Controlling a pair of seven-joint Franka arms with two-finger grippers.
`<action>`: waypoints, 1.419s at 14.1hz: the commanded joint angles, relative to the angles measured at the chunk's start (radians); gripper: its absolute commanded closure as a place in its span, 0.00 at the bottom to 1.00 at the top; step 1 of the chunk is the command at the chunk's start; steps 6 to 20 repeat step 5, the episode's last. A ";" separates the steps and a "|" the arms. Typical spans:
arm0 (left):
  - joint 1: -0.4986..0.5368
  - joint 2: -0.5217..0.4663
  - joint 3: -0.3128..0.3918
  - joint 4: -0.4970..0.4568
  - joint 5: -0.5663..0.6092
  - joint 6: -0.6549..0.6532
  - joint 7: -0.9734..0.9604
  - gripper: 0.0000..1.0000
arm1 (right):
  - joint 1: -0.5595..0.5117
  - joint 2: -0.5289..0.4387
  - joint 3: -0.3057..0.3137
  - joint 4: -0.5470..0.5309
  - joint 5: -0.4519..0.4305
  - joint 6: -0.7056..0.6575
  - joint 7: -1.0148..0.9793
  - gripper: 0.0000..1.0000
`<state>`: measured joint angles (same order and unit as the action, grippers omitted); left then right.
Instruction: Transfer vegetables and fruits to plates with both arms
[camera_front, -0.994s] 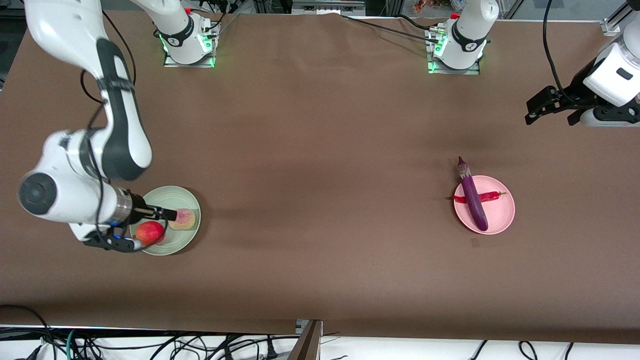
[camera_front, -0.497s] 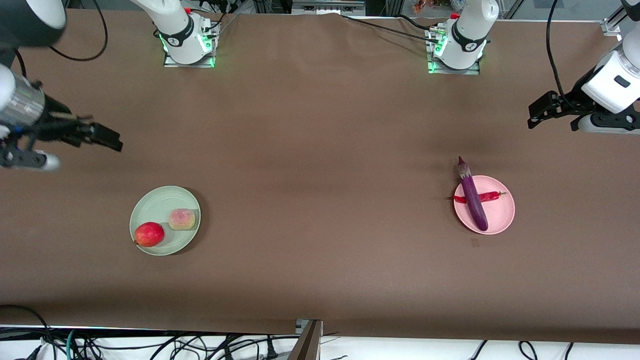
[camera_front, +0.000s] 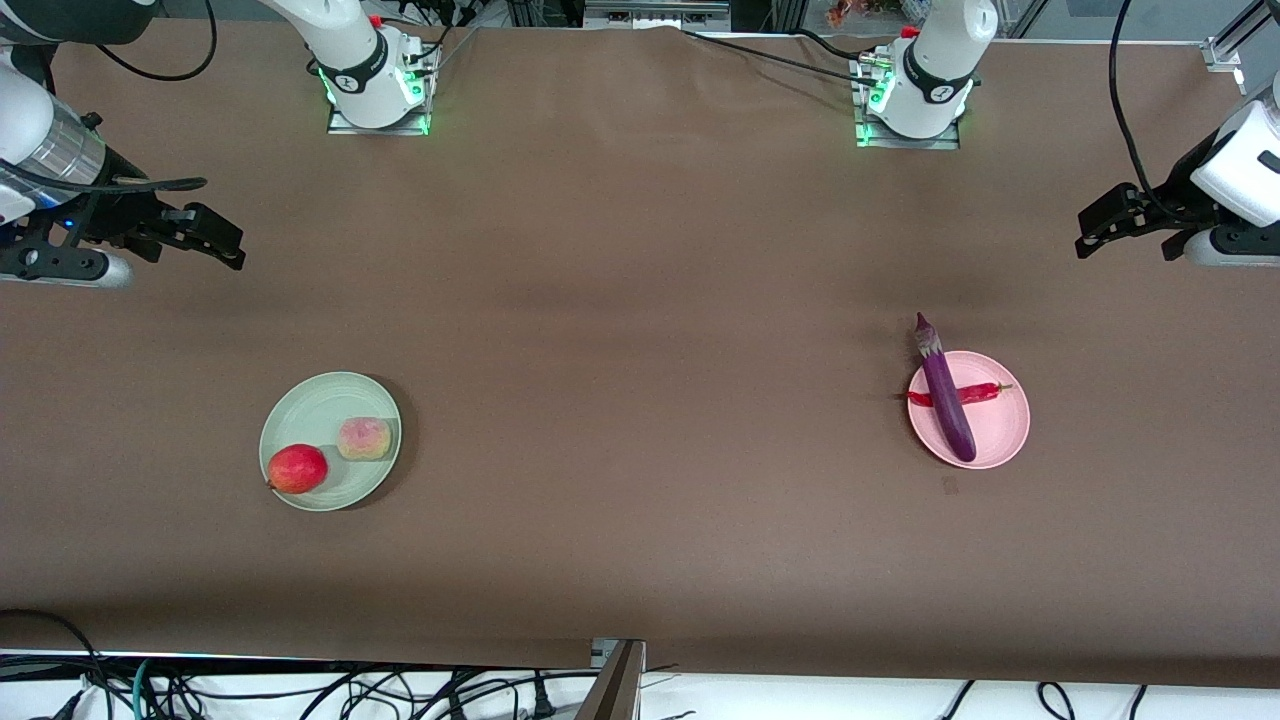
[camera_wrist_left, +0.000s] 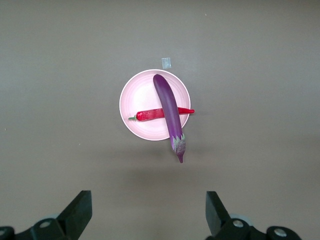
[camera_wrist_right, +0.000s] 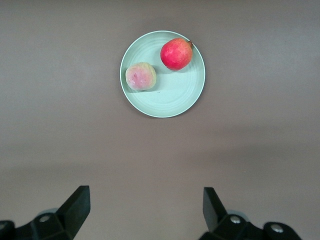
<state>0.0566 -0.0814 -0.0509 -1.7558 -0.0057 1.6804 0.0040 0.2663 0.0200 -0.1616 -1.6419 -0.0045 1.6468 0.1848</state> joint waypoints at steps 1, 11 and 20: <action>0.012 -0.009 -0.001 0.004 0.007 -0.008 0.021 0.00 | 0.002 0.008 0.007 0.019 -0.017 -0.011 -0.004 0.00; 0.020 -0.008 -0.001 0.003 0.007 -0.007 0.021 0.00 | 0.001 0.008 0.007 0.020 -0.015 -0.027 -0.005 0.00; 0.020 -0.008 -0.001 0.003 0.007 -0.007 0.021 0.00 | 0.001 0.008 0.007 0.020 -0.015 -0.027 -0.005 0.00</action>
